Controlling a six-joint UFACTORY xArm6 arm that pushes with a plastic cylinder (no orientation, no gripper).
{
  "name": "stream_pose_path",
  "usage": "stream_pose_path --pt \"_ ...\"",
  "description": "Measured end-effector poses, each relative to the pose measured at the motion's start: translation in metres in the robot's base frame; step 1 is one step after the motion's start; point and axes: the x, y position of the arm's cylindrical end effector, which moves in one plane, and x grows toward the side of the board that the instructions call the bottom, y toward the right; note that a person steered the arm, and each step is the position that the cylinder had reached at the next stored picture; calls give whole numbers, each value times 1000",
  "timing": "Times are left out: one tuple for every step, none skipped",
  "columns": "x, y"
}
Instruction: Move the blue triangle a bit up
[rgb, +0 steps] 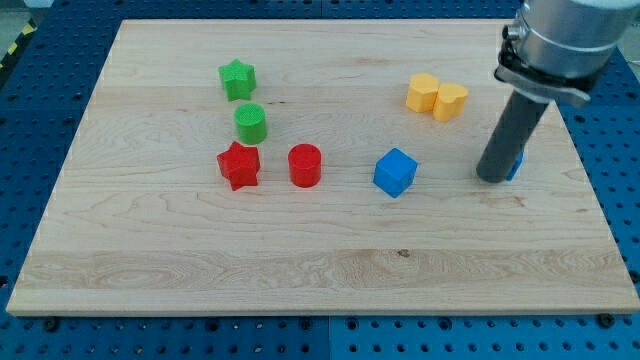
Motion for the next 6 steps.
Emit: stream_pose_path --pt "-19 -3" --pt "28 -4" --pt "53 16" --pt "51 81" --pt "27 102" --pt "4 46"
